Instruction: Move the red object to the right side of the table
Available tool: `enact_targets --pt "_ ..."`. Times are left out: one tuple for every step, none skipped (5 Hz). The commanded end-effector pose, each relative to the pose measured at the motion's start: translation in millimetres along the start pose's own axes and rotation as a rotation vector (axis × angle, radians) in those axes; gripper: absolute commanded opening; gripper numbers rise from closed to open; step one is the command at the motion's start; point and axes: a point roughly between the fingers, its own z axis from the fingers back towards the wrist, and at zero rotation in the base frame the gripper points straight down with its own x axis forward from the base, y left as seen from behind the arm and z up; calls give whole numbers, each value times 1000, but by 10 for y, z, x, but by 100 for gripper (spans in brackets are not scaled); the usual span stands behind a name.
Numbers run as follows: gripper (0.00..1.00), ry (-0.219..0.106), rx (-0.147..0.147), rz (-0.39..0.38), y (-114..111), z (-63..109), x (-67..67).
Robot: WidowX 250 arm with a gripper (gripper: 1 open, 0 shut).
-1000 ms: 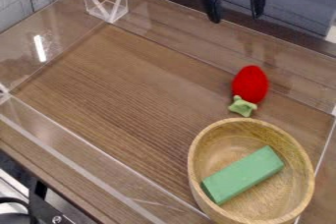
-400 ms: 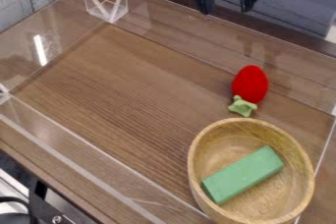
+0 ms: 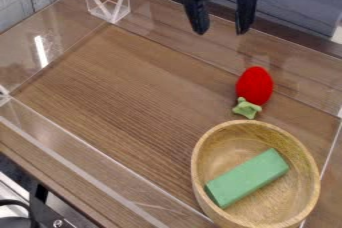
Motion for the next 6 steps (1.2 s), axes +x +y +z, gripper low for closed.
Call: enact_targets --pt "100 -92 12 -9 -53 192 53" --pt "100 -104 22 7 -42 146 120" --pt "100 -106 32 -8 -14 132 199" --pt "100 -109 38 -24 2 129 271" --pt "100 -112 41 -36 33 130 271" --pt "100 -121 58 -13 207 45 230"
